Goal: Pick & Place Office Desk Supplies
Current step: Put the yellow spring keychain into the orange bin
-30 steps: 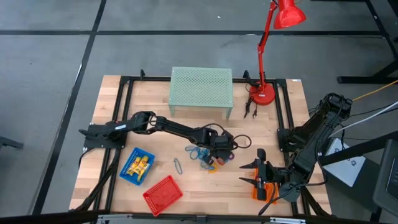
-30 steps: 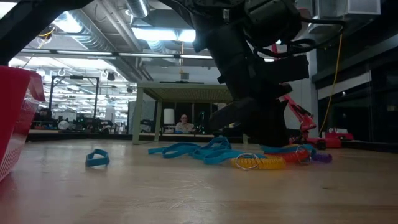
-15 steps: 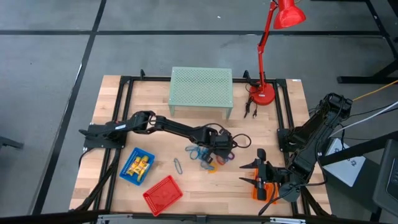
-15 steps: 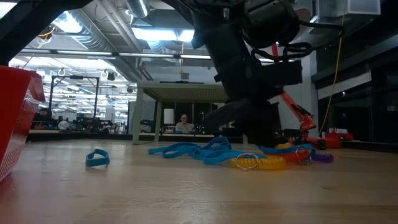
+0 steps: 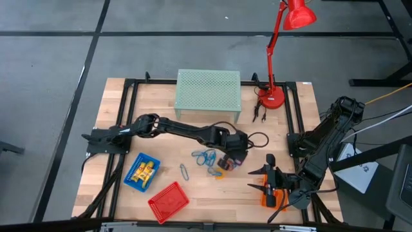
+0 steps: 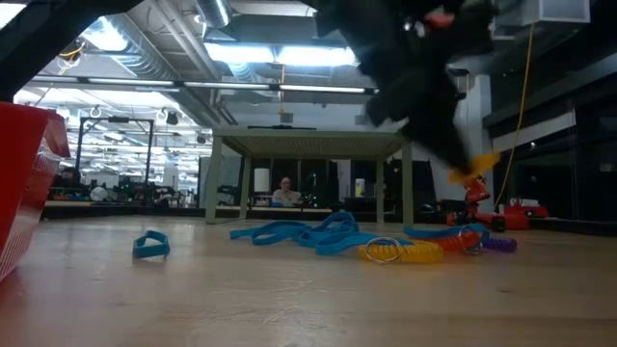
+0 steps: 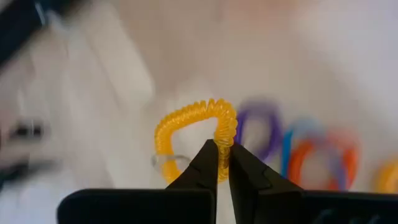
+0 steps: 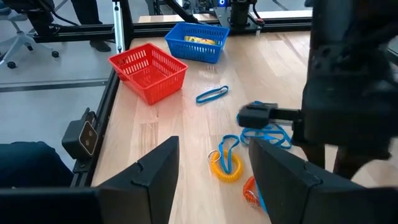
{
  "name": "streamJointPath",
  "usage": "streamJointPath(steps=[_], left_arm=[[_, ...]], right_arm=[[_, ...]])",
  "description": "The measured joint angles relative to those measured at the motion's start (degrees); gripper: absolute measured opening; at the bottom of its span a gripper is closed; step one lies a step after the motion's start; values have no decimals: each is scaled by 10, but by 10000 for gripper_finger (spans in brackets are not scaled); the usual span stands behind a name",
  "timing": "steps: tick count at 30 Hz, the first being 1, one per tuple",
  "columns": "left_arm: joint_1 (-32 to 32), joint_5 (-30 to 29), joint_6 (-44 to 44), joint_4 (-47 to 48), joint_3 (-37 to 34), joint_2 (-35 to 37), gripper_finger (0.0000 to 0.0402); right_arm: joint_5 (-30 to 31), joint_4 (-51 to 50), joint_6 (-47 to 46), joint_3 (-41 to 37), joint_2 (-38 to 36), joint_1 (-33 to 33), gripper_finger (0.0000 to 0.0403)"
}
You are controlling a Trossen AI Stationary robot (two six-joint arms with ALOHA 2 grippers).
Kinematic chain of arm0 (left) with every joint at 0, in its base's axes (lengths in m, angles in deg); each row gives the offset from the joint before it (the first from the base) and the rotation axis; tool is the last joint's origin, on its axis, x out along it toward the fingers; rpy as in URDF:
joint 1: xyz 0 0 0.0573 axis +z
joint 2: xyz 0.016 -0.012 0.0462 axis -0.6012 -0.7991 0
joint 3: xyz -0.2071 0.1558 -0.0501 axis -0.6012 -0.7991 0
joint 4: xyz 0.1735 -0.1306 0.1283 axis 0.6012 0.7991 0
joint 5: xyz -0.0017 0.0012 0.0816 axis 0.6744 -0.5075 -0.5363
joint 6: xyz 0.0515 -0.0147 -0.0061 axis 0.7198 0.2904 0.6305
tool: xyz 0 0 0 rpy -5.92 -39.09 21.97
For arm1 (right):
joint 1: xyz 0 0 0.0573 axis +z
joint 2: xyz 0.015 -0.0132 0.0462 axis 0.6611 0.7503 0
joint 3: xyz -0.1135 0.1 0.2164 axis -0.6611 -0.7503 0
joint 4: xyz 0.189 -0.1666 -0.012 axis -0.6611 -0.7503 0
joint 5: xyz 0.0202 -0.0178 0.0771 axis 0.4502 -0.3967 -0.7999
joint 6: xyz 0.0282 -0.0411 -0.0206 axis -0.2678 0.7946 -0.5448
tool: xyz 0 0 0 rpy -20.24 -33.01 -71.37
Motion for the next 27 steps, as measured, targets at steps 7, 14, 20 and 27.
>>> streamJointPath(steps=[7,14,20,27], left_arm=[[-8,127,-52,-106,0,0,11],[10,220,-100,-72,0,0,5],[17,259,-98,-75,-1,13,4],[11,308,-94,-79,0,85,4]], right_arm=[[84,37,81,0,-5,17,196],[107,121,167,0,-44,80,196],[178,59,111,0,-63,140,196],[208,-152,-159,0,-53,153,196]])
